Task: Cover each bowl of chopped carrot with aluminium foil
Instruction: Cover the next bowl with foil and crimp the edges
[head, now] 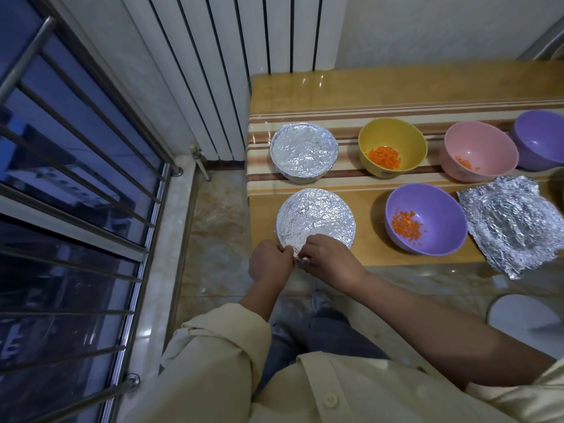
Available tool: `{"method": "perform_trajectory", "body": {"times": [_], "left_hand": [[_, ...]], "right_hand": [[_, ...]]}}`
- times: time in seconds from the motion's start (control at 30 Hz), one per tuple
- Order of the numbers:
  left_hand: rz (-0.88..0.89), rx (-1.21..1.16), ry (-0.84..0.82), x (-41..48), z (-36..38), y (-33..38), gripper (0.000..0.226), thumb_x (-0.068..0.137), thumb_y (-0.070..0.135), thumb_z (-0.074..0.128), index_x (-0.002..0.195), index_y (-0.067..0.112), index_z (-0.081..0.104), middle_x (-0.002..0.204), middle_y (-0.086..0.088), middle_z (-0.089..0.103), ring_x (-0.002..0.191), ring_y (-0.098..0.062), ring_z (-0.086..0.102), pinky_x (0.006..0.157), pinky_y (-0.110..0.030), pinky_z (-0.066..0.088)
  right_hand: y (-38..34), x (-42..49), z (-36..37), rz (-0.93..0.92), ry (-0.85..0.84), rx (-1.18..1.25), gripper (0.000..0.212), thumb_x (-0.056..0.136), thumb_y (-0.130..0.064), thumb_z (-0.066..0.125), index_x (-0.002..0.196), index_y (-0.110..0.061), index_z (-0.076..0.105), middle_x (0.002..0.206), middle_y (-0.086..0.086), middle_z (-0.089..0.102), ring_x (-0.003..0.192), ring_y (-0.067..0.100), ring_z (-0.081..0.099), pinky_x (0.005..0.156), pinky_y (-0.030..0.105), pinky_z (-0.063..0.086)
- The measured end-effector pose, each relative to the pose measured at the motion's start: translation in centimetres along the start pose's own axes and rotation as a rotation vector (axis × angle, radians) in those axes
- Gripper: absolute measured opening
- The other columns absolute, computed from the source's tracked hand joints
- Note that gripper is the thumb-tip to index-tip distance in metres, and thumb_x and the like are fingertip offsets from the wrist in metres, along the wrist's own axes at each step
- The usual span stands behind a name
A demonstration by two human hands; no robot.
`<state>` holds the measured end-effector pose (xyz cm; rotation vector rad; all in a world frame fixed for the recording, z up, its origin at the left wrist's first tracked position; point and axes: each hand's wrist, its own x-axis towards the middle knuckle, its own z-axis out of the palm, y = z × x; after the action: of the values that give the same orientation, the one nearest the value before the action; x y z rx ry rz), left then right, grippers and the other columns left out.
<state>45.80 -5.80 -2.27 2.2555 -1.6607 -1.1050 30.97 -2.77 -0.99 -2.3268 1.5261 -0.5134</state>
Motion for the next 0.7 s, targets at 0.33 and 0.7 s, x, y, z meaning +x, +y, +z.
{"method": "perform_trajectory", "body": {"times": [0.33, 0.7], "left_hand": [[-0.018, -0.105, -0.012, 0.1, -0.2, -0.7, 0.051, 0.081, 0.06, 0.054, 0.071, 0.014, 0.073, 0.075, -0.006, 0.073, 0.077, -0.028, 0.07, 0.068, -0.031, 0.052], [-0.074, -0.301, -0.068, -1.1, 0.8, -0.1, 0.052, 0.07, 0.056, 0.051, 0.067, 0.011, 0.075, 0.069, -0.008, 0.074, 0.075, -0.031, 0.072, 0.078, -0.043, 0.06]], "right_hand": [[0.0, 0.1, -0.1, -0.009, -0.043, -0.118, 0.036, 0.055, -0.008, 0.086, 0.053, -0.012, 0.051, 0.057, 0.002, 0.047, 0.049, 0.024, 0.05, 0.046, 0.023, 0.024], [0.3, 0.0, 0.1, -0.025, -0.017, -0.061, 0.024, 0.057, 0.0, 0.08, 0.055, -0.008, 0.056, 0.059, 0.004, 0.049, 0.051, 0.025, 0.052, 0.044, 0.024, 0.026]]}}
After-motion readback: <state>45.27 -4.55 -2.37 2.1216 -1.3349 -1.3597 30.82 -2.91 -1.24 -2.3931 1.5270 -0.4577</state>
